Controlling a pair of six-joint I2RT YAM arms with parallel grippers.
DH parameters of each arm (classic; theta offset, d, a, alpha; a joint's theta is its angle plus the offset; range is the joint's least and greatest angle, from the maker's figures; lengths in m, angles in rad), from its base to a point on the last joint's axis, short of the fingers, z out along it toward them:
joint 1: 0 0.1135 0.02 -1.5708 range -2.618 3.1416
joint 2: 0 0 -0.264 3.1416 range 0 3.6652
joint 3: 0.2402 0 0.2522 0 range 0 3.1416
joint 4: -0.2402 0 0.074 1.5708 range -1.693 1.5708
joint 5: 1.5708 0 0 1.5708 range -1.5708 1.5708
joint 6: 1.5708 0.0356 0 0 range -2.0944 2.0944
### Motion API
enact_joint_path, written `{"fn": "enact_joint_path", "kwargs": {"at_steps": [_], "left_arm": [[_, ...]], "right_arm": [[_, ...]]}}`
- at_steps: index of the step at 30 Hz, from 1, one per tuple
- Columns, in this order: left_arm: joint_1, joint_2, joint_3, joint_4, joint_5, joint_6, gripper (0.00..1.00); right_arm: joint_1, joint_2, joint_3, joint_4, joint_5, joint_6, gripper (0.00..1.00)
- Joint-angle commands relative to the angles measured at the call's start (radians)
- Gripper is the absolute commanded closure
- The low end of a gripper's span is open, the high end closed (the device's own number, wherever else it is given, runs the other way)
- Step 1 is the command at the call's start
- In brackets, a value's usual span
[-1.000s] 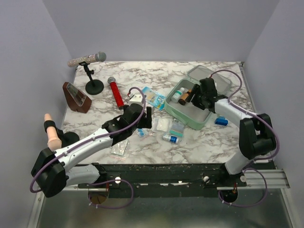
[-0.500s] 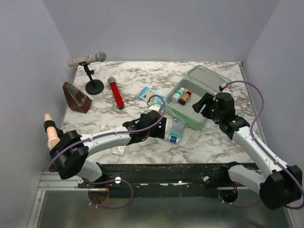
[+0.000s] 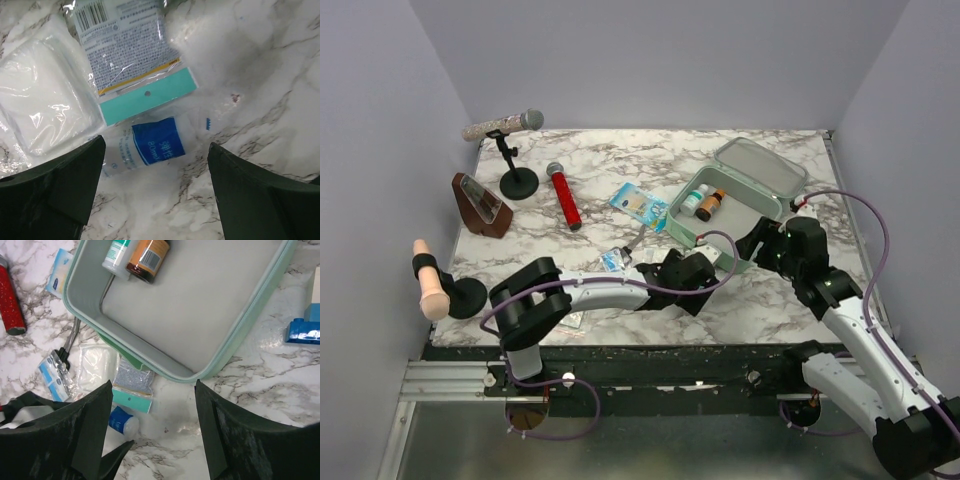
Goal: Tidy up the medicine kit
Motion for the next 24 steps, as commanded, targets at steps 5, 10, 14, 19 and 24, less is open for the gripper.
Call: {"fn": "enact_joint_path", "kwargs": {"at_steps": [5,10,14,19,24], "left_arm": [[0.003,0.085,0.03,-0.107,-0.09,0.098,0.07],[-0.001,0.078,0.035,-0.116,-0.079,0.095,0.27],[-0.004,0.067,0.052,-0.125,-0.041,0.055,0.53],[-0.004,0.07,0.109,-0.161,-0.007,-0.014,0.66],[-0.004,0.041,0.115,-0.168,-0.004,-0.02,0.67]], "right_arm": [[0.003,-0.04,-0.03,-0.066,0.043,-0.035,0.24],[0.003,-0.053,-0.038,-0.066,0.028,-0.018,0.24],[0.003,-0.063,-0.038,-0.069,0.028,-0.012,0.24],[0.003,-0.081,-0.032,-0.08,0.026,-0.009,0.24],[0.003,-0.109,-0.033,-0.098,0.029,-0.007,0.24]]}}
